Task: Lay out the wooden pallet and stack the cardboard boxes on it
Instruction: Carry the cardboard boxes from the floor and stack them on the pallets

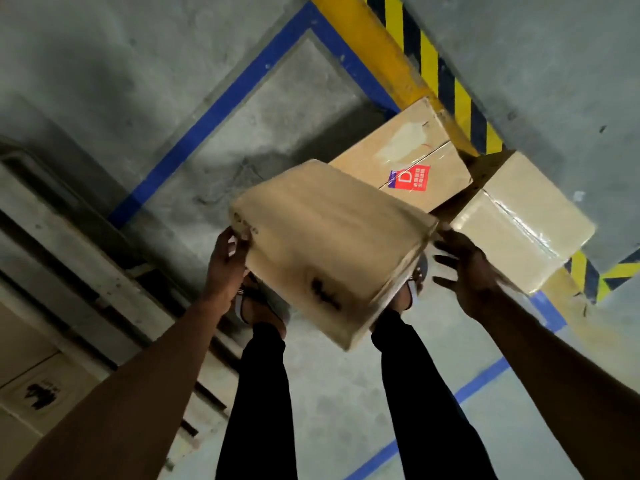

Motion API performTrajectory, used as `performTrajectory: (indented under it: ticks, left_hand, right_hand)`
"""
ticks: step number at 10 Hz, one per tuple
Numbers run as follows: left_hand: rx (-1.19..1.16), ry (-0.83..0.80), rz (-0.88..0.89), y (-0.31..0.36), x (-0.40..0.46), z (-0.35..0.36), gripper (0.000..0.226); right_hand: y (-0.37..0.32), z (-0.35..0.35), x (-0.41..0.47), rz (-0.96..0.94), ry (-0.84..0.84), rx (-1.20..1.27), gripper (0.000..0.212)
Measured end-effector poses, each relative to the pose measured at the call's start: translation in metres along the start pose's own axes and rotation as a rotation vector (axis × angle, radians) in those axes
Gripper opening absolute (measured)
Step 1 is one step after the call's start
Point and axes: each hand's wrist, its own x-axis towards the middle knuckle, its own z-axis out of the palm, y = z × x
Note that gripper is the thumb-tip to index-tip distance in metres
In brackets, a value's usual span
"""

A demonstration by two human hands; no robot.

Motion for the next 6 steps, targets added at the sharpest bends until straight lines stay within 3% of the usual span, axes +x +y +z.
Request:
performTrajectory:
  ticks: [1, 2, 3, 4, 5, 6]
  left_hand:
    - [-0.007, -0.030, -0.057, -0.008, 0.010, -0.012, 0.016]
    - [0.069, -0.004, -0.119, -0.013, 0.017, -0.015, 0.021]
    - [0.166, 0.087, -0.152, -0.014, 0.030, -0.021, 0.032]
    - [0.253, 0.092, -0.192, -0.004, 0.024, -0.035, 0.042]
    - [0.219, 0.072, -0.245, 0.042, -0.024, -0.045, 0.043]
    - [0.247, 0.054, -0.226, 0.088, -0.093, -0.071, 0.064]
  right_hand:
    - [0.015, 0.025, 0.020, 0.148, -0.212, -0.038, 0.064]
    - [0.043, 0.038, 0.040, 0.212, -0.213, -0.005, 0.087]
    - [0.045, 0.046, 0.030, 0.108, -0.075, 0.097, 0.061]
    - [0.045, 0.035, 0.009, 0.101, -0.080, 0.256, 0.039]
    - [0.000, 0.011, -0.062, -0.009, -0.051, 0.323, 0.040]
    - [-0.038, -0.002, -0.131, -0.136, -0.072, 0.278, 0.051]
